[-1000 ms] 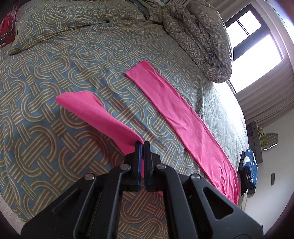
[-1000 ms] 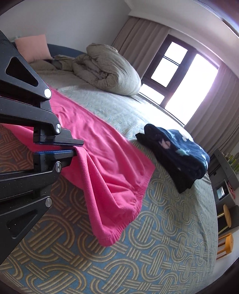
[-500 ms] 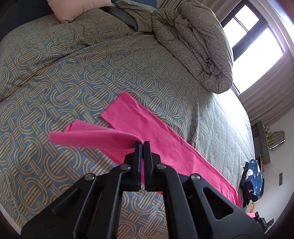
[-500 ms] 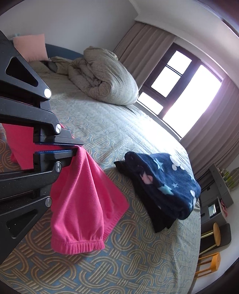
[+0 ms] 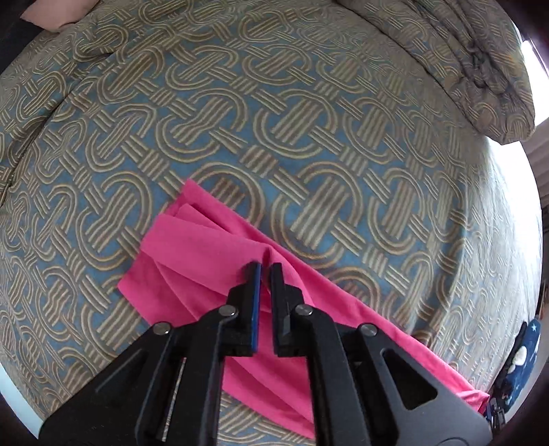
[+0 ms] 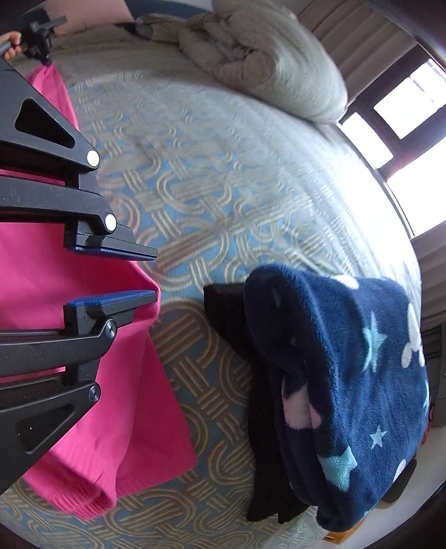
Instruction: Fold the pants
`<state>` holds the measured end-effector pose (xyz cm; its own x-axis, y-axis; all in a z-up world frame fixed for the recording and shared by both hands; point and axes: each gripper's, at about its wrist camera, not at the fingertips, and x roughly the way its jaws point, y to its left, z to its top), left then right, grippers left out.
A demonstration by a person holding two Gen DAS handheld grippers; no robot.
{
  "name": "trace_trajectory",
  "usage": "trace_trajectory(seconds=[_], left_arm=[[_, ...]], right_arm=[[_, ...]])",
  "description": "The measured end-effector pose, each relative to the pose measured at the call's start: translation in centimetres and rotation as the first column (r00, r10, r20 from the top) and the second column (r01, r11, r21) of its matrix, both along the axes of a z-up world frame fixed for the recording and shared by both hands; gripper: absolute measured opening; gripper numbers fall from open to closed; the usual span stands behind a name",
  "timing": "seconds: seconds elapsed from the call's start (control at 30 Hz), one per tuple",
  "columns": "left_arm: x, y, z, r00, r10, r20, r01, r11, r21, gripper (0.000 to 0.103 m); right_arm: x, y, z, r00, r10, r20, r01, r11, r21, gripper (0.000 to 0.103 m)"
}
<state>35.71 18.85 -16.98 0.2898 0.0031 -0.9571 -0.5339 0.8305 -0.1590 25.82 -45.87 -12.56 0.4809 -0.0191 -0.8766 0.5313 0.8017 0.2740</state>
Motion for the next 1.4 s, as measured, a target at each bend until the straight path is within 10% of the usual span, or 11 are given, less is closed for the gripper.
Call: trace_trajectory(seconds=[0.2, 0.4, 0.53, 0.67, 0.83, 0.97, 1.07, 1.27, 1.4], left_arm=[[-2.1, 1.9, 1.8, 1.000, 0.002, 0.024, -0.005, 0.993, 0.122, 0.011], [-5.3, -2.7, 3.0, 0.979, -0.191, 0.074, 0.184, 0.979, 0.093, 0.016], [-8.8, -10.8, 3.8, 0.908, -0.398, 0.130, 0.400, 0.917, 0.010, 0.016], [-14.4, -21.3, 4.7, 0.764, -0.606, 0.220, 0.635, 0.767, -0.091, 0.026], [-21.1, -34.9, 4.9, 0.471, -0.837, 0.278, 0.882, 0.444, -0.158, 0.035], [-23.2, -41.9, 4.1, 0.343, -0.904, 0.255, 0.939, 0.326, -0.108, 0.041], [-23.1, -44.7, 2.8, 0.332, -0.915, 0.228, 0.941, 0.304, -0.148, 0.041], [-22.0, -47.1, 2.3, 0.390, -0.899, 0.200, 0.921, 0.380, -0.090, 0.041], [-21.4, -47.2, 2.4, 0.411, -0.889, 0.204, 0.912, 0.403, -0.080, 0.011]], right_arm=[[-2.8, -3.5, 1.7, 0.999, -0.027, 0.040, 0.033, 0.990, -0.134, 0.067], [-8.1, -5.2, 2.1, 0.999, 0.045, 0.003, -0.042, 0.962, -0.271, 0.069], [-10.8, -4.2, 0.9, 0.982, 0.177, -0.064, -0.188, 0.924, -0.334, 0.069], [-11.6, -1.6, -0.1, 0.932, 0.342, -0.116, -0.359, 0.845, -0.395, 0.069], [-11.5, -1.1, -1.2, 0.914, 0.379, -0.145, -0.402, 0.794, -0.457, 0.069], [-11.6, -3.2, -1.4, 0.947, 0.310, -0.080, -0.314, 0.847, -0.429, 0.069], [-12.4, -4.9, -1.2, 0.971, 0.240, -0.016, -0.229, 0.901, -0.368, 0.069], [-14.8, -9.0, -1.8, 0.987, 0.131, 0.088, -0.116, 0.979, -0.166, 0.069], [-15.7, -8.7, -1.9, 0.976, 0.197, 0.094, -0.174, 0.961, -0.214, 0.069]])
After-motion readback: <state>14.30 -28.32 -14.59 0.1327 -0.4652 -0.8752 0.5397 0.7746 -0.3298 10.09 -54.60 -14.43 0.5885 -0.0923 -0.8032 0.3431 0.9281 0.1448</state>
